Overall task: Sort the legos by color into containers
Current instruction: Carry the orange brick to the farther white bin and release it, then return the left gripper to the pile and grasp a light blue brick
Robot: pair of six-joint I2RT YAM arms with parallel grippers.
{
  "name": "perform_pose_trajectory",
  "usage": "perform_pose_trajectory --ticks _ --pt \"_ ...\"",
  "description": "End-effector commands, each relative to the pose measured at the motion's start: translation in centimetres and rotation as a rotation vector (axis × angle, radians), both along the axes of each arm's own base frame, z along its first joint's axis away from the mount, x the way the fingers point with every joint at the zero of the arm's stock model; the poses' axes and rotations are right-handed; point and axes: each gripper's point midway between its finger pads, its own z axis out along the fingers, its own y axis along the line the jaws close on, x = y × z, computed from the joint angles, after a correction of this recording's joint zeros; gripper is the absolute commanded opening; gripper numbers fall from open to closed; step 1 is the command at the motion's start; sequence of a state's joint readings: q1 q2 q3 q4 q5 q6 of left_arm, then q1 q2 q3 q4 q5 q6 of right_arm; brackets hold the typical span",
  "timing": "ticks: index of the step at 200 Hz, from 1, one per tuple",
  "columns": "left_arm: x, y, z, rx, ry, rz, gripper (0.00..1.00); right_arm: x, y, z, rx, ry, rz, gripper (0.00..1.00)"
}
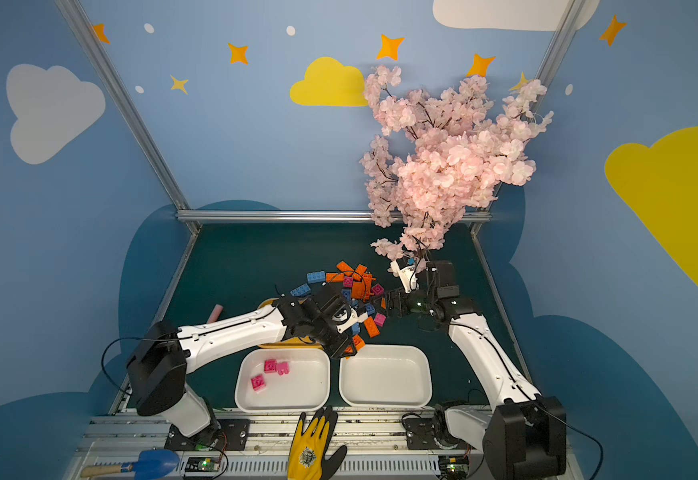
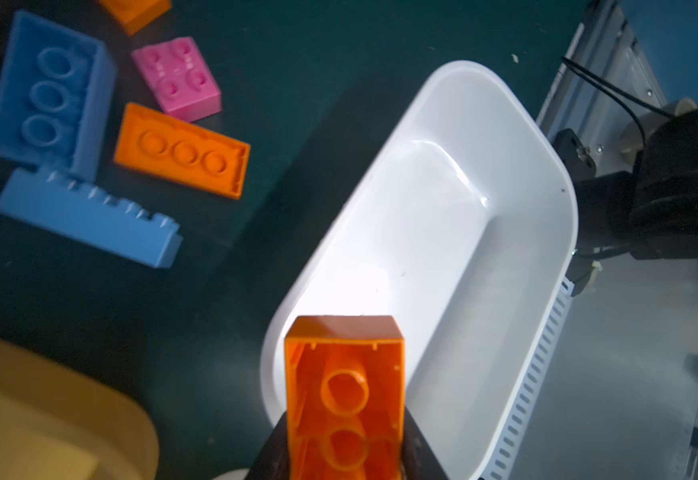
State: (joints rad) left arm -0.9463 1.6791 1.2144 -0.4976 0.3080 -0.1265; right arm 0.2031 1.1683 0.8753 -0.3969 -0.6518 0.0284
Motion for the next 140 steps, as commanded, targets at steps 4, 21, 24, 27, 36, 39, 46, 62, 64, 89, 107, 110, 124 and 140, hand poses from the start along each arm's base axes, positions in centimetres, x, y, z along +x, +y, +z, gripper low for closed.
perform_pose_trajectory --ticks 4,21,24,27,36,39,46,62,64,89,107,110,124,140 --pt "-0.2 -1.6 0.0 -0.076 -0.044 -0.124 0.37 -0.1 -0.6 0.4 0.017 -0.011 -0.026 0.94" --pt "-0.5 -1.7 -0.7 -0.079 -0.060 -0.167 0.38 -0.1 -0.7 0.3 0.019 -0.003 -0.029 0.93" --pt "-0.5 -1.7 -0.9 -0.076 -0.065 -0.175 0.38 -0.1 -0.7 0.3 0.021 -0.003 -0.030 0.93" --pt "-0.6 -1.7 -1.1 -0.074 -0.067 -0.186 0.38 -0.1 -0.7 0.3 0.023 -0.004 -0.031 0.93" --pt "-0.7 -1.7 -1.7 -0.055 -0.059 -0.216 0.38 0.0 -0.7 0.3 0.027 -0.005 -0.032 0.93" --pt "-0.8 -1.7 -1.8 -0.050 -0.056 -0.225 0.38 0.0 -0.6 0.4 0.028 -0.008 -0.032 0.93" --pt "-0.9 -1.7 -2.1 -0.042 -0.046 -0.241 0.38 0.0 -0.6 0.6 0.030 -0.014 -0.030 0.93" --pt "-1.1 -1.8 -2.3 -0.046 -0.052 -0.273 0.40 -0.1 -0.6 0.9 0.032 -0.017 -0.029 0.93" --pt "-1.1 -1.9 -2.3 -0.046 -0.052 -0.275 0.40 -0.1 -0.6 1.0 0.032 -0.018 -0.030 0.93" --pt "-1.3 -1.8 -2.1 -0.038 -0.047 -0.291 0.41 -0.6 -0.4 1.2 0.045 -0.026 -0.005 0.93" --pt "-1.0 -1.7 -1.2 -0.050 -0.066 -0.271 0.47 -1.0 -0.1 1.4 0.053 -0.032 0.020 0.93" --pt "-1.0 -1.7 -1.0 -0.053 -0.067 -0.269 0.48 -1.0 -0.1 1.4 0.054 -0.034 0.023 0.93" --pt "-1.1 -1.7 0.1 -0.065 -0.068 -0.259 0.57 -1.3 0.0 1.6 0.054 -0.037 0.036 0.93" --pt "-0.9 -1.5 1.5 -0.073 -0.079 -0.240 0.62 -1.6 0.0 1.7 0.051 -0.042 0.047 0.93"
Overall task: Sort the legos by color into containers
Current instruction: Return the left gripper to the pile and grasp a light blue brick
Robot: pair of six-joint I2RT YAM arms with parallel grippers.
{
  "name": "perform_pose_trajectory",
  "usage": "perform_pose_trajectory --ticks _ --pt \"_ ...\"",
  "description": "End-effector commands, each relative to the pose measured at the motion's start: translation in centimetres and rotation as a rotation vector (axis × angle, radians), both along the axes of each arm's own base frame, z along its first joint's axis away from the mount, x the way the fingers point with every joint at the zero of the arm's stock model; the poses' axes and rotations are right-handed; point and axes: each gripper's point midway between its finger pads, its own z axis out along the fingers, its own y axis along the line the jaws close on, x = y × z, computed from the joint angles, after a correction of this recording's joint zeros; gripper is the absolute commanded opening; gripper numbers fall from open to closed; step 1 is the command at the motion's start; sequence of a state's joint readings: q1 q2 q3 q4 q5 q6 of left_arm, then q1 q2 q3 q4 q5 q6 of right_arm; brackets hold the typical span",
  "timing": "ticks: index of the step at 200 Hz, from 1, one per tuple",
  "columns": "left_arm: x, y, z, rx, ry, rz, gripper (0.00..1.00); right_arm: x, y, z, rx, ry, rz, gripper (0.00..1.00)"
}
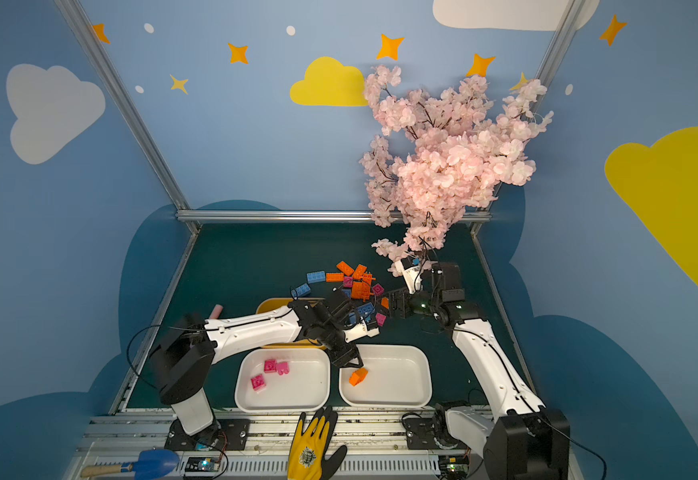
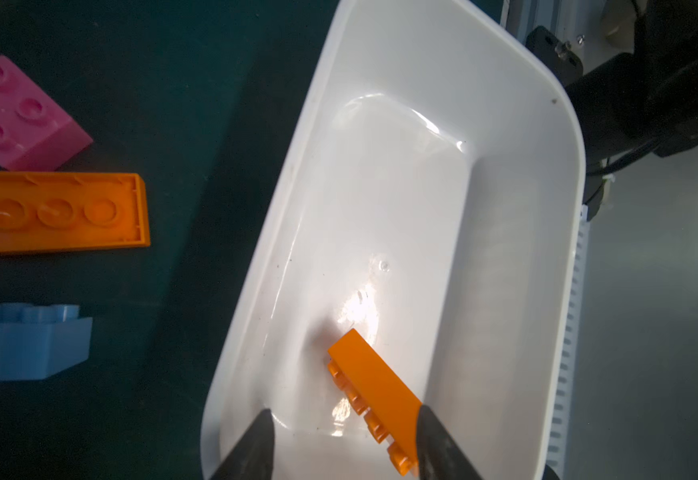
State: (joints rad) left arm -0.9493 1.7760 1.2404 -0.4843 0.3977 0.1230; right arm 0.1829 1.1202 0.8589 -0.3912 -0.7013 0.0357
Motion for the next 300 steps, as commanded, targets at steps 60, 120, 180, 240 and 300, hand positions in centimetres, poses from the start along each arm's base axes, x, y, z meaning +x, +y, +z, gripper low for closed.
perform_pose_trajectory --ticks 60,120,180,240,300 --pt "7.4 5.2 7.1 0.012 -0.121 0.265 0.73 -1.4 0.4 1.2 0.019 -0.036 0.066 0.93" --pt "18.9 12.0 4.8 0.155 -0.330 0.387 0.75 -2.5 2.0 1.8 0.034 -0.055 0.143 0.93" --pt "27.4 15.0 1.5 0.216 -0.386 0.429 0.78 -3.1 4.2 1.8 0.016 -0.051 0.218 0.93" --pt "30.8 15.7 -3.2 0.295 -0.391 0.370 0.78 -3.2 4.6 1.2 -0.005 -0.029 0.238 0.94" --pt "32.8 16.2 -6.2 0.328 -0.377 0.361 0.74 -3.6 4.4 1.0 -0.025 -0.013 0.252 0.94"
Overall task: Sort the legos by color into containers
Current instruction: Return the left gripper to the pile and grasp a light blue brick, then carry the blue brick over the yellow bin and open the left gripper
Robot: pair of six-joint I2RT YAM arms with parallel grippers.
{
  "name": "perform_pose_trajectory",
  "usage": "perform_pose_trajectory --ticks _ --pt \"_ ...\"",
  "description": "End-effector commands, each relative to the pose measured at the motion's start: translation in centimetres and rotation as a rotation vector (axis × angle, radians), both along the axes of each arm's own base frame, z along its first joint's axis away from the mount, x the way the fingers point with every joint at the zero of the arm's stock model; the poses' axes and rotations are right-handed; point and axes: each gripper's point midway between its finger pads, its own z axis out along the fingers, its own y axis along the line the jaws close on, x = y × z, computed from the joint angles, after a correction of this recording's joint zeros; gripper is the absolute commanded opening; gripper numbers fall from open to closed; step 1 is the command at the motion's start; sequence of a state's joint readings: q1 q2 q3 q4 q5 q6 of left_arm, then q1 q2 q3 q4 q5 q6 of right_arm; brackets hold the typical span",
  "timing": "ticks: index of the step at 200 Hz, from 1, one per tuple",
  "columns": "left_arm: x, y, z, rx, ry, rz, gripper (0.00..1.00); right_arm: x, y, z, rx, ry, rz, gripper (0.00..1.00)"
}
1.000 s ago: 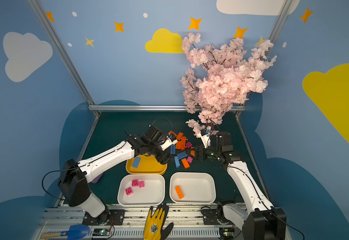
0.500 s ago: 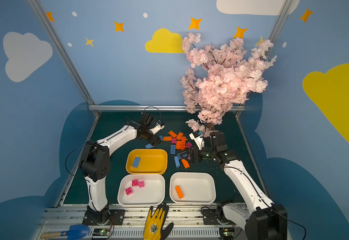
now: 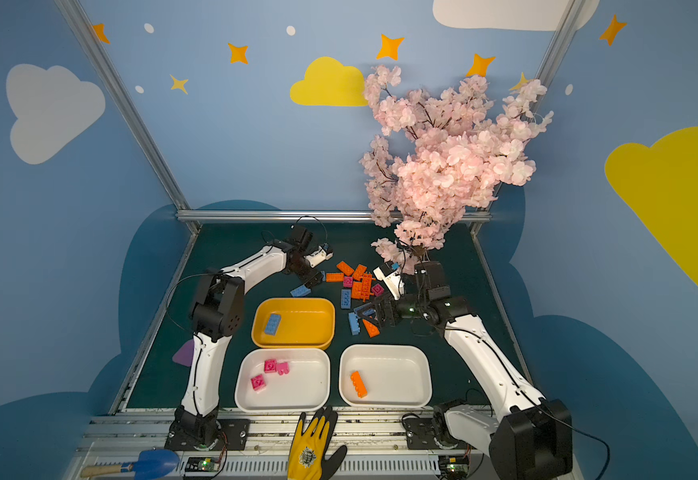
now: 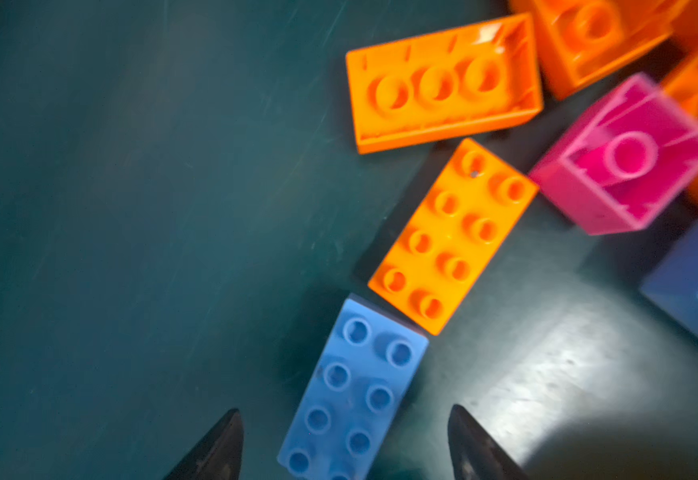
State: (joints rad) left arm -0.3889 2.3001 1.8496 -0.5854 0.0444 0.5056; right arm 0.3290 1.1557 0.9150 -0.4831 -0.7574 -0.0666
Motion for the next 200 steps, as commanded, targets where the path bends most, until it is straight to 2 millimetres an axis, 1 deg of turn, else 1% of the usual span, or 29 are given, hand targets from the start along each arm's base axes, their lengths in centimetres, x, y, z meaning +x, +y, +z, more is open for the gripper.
perform_pose_trajectory --ticks 1,17,29,47,59,76,90,118,138,156,171,189,200 --pt "0.7 0.4 -0.5 0.015 0.000 -0.010 0.74 -0.1 0.1 0.7 -0.010 -0.011 0.015 0.94" --pt "0.9 0.1 -0.9 0.007 0.004 -0.015 0.68 0.0 0.1 0.7 -0.011 -0.010 0.018 0.94" --pt "1.0 0.0 -1.1 0.006 0.006 -0.022 0.58 0.1 0.1 0.7 -0.013 -0.009 0.017 0.94" --pt "1.0 -0.2 -1.0 0.000 0.006 -0.034 0.48 0.1 0.1 0.8 -0.011 -0.006 0.018 0.94" --pt "0.9 -0.5 -0.6 -0.013 0.008 -0.041 0.42 0.1 0.1 0.7 -0.011 -0.005 0.016 0.94" --pt "0.6 -0.6 -0.3 -0.018 0.027 -0.042 0.35 0.2 0.1 0.7 -0.014 -0.005 0.014 0.94" --pt "0.6 -0.3 0.3 -0.018 0.028 -0.022 0.33 0.3 0.1 0.7 -0.012 -0.008 0.012 0.94" --pt "0.8 0.1 3.8 -0.057 -0.008 0.044 0.32 0.4 0.2 0.9 -0.002 -0.018 0.009 0.94" --pt "-0.1 0.1 5.8 -0.074 0.002 0.069 0.32 0.5 0.3 0.9 0.002 -0.022 0.008 0.94" --pt "-1.0 0.4 8.5 -0.101 -0.015 0.116 0.33 0.6 0.3 0.9 0.010 -0.024 0.008 0.94" --pt "-2.5 0.9 10.4 -0.122 -0.003 0.159 0.33 0.6 0.4 0.7 0.013 -0.024 0.014 0.94" --pt "-5.3 1.4 12.0 -0.135 0.045 0.210 0.33 0.6 0.5 0.6 0.016 -0.029 0.017 0.94" --pt "-7.6 1.6 12.6 -0.139 0.091 0.234 0.34 0.6 0.5 0.5 0.020 -0.028 0.019 0.94"
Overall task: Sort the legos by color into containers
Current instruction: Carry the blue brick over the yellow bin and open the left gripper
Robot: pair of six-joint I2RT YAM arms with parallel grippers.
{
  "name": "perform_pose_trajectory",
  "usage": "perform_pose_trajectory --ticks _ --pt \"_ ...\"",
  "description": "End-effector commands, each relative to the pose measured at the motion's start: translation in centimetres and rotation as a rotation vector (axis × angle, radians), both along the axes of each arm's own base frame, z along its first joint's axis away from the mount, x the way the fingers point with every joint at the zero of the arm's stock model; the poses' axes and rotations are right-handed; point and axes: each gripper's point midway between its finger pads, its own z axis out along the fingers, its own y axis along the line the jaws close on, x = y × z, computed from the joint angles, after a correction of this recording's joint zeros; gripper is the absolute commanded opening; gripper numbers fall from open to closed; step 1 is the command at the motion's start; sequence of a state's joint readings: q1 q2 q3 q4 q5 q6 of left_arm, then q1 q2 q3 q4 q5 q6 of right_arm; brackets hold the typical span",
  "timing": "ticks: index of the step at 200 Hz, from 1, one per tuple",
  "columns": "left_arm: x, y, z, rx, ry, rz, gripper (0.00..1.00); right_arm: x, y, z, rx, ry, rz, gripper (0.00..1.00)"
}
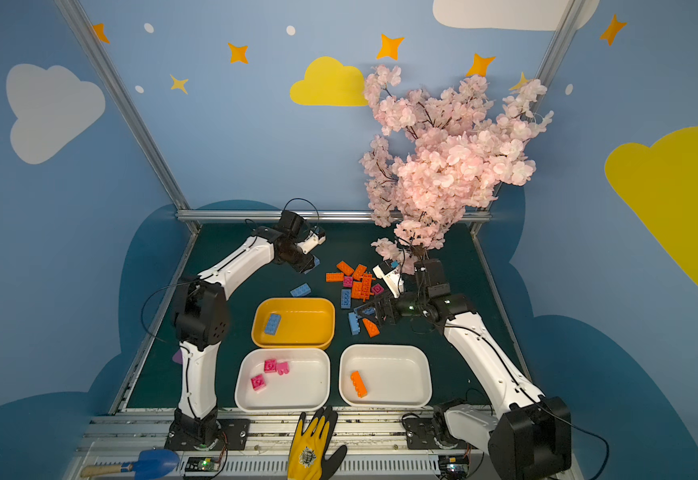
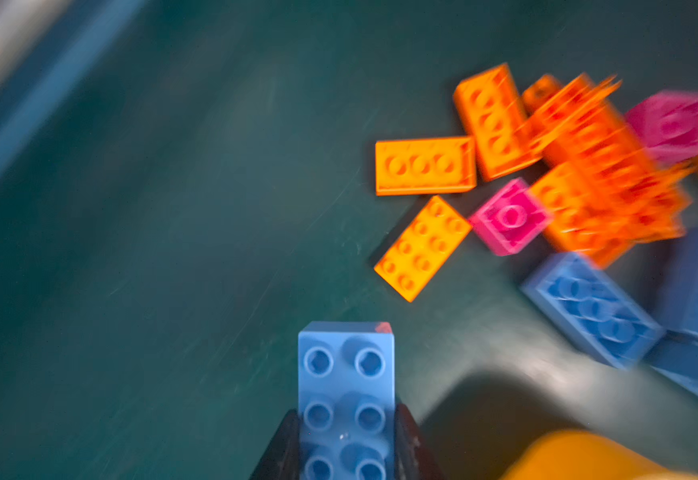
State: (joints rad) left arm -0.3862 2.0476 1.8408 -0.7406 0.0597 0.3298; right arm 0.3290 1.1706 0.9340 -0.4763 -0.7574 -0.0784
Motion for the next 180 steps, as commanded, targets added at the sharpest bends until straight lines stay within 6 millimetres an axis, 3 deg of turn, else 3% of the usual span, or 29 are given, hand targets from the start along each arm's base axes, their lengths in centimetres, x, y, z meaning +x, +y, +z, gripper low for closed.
perform_pose_trajectory --ticks 1,29,48,82,102,141,166,180 --pt "-4.9 0.6 1.8 -0.035 0.121 0.082 0.34 0.2 0.4 0.1 0.019 -0.009 0.012 0.94" --pt "-10.1 1.7 2.6 -0.034 0.184 0.182 0.34 0.2 0.5 -0.2 0.025 -0.005 0.019 0.94" --pt "-13.3 2.7 2.1 -0.035 0.230 0.271 0.34 0.2 0.5 -0.3 0.030 -0.004 0.022 0.94" --pt "-17.4 3.9 -0.6 -0.078 0.316 0.452 0.34 0.2 0.7 -0.5 0.036 0.006 0.028 0.94" --pt "-18.0 4.7 -2.9 -0.075 0.332 0.558 0.33 0.1 0.7 -0.5 0.038 0.008 0.030 0.94" --pt "-16.9 4.6 -6.7 -0.075 0.339 0.645 0.34 0.0 0.6 -0.5 0.036 0.006 0.030 0.94" --pt "-15.5 6.2 -8.1 0.019 0.292 0.732 0.36 0.0 0.6 -0.6 0.037 0.009 0.025 0.94" --pt "-14.9 5.7 -8.4 0.014 0.291 0.725 0.39 -0.1 0.6 -0.7 0.035 0.013 0.024 0.94"
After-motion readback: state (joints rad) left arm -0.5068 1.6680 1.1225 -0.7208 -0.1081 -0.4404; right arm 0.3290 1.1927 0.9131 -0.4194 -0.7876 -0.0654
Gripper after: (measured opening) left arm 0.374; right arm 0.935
